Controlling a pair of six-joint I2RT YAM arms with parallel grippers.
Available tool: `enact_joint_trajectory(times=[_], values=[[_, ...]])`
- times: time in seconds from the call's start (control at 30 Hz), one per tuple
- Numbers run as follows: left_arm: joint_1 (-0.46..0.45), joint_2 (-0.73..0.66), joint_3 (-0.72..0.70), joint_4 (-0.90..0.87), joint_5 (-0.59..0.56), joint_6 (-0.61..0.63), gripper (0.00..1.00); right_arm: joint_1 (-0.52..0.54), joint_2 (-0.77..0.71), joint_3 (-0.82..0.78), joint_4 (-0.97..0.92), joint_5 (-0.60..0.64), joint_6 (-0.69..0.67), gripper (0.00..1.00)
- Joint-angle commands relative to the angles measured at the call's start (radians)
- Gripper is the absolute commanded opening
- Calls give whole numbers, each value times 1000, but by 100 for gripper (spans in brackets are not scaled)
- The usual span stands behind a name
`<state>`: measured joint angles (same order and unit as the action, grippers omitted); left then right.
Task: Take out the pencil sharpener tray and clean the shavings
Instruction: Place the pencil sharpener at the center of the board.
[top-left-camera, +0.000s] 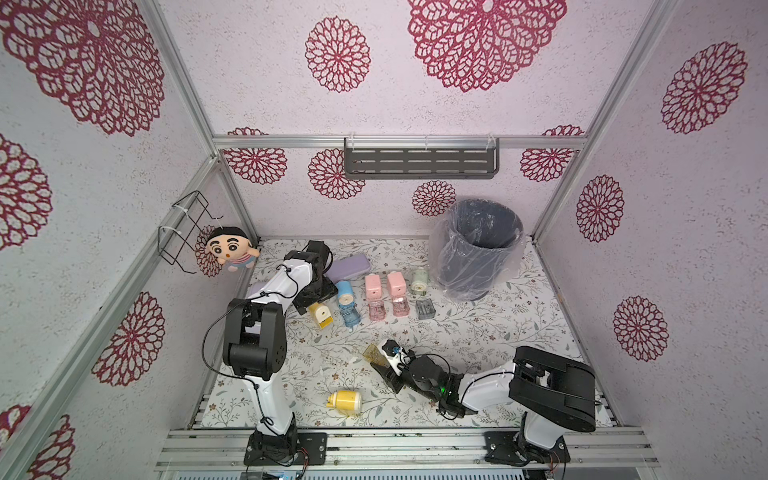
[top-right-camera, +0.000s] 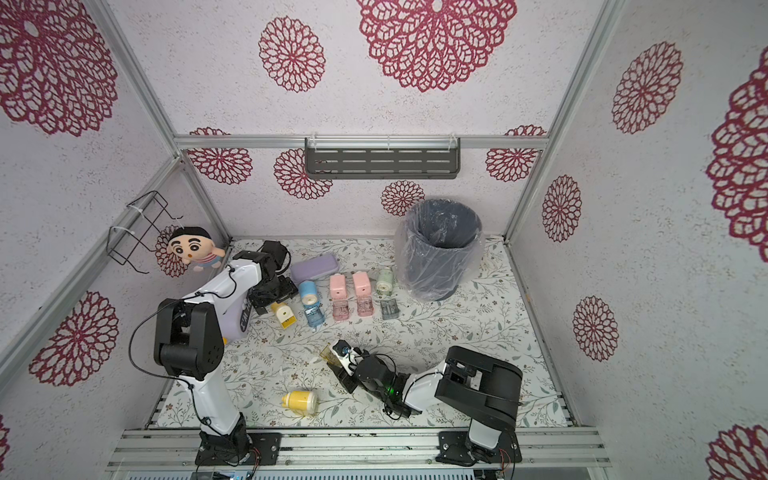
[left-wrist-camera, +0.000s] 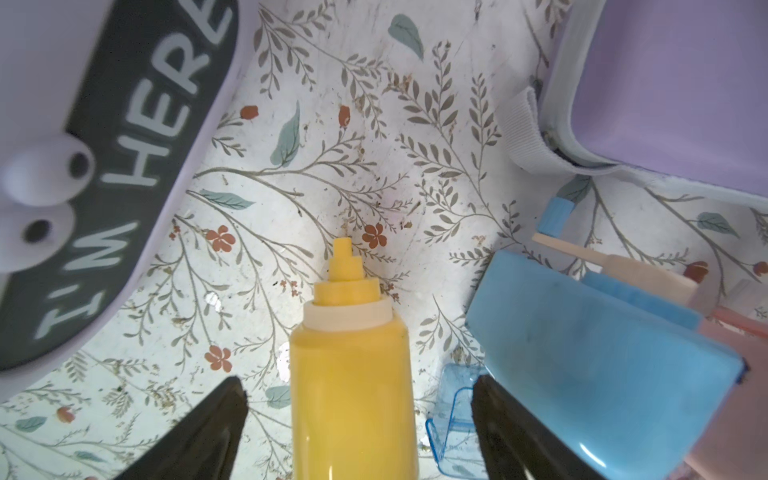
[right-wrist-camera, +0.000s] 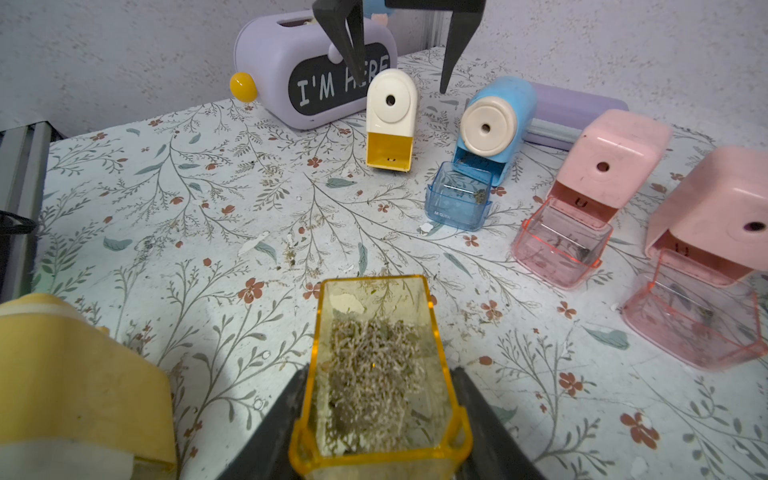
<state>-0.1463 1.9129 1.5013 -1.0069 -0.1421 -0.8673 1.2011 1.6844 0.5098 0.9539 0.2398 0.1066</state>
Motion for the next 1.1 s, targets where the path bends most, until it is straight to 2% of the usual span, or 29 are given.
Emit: enact_joint_trajectory(times=[0.0, 0.13, 0.33, 0.4, 0.53, 0.67, 0.8, 1.07], values=[[8, 27, -5, 14, 47, 9, 85, -2, -28, -11, 42, 19, 12, 35], [8, 31, -23, 27, 51, 0, 75, -2, -28, -14, 47, 22, 12, 35], [4, 2, -61, 38, 39, -15, 49, -2, -22, -16, 57, 24, 13, 34], [-2, -15, -71, 39, 18, -20, 43, -2, -19, -15, 57, 24, 13, 34], [-21, -51, -92, 48, -50, -34, 42, -2, -13, -13, 63, 21, 14, 34], [-58, -75, -122, 76, -189, -49, 42, -2, -13, -11, 65, 21, 15, 33], [-84, -76, -172, 145, -263, -47, 42, -2, -18, -16, 65, 18, 16, 33], [-107, -79, -257, 248, -237, -60, 48, -2, -31, -29, 65, 25, 16, 33]])
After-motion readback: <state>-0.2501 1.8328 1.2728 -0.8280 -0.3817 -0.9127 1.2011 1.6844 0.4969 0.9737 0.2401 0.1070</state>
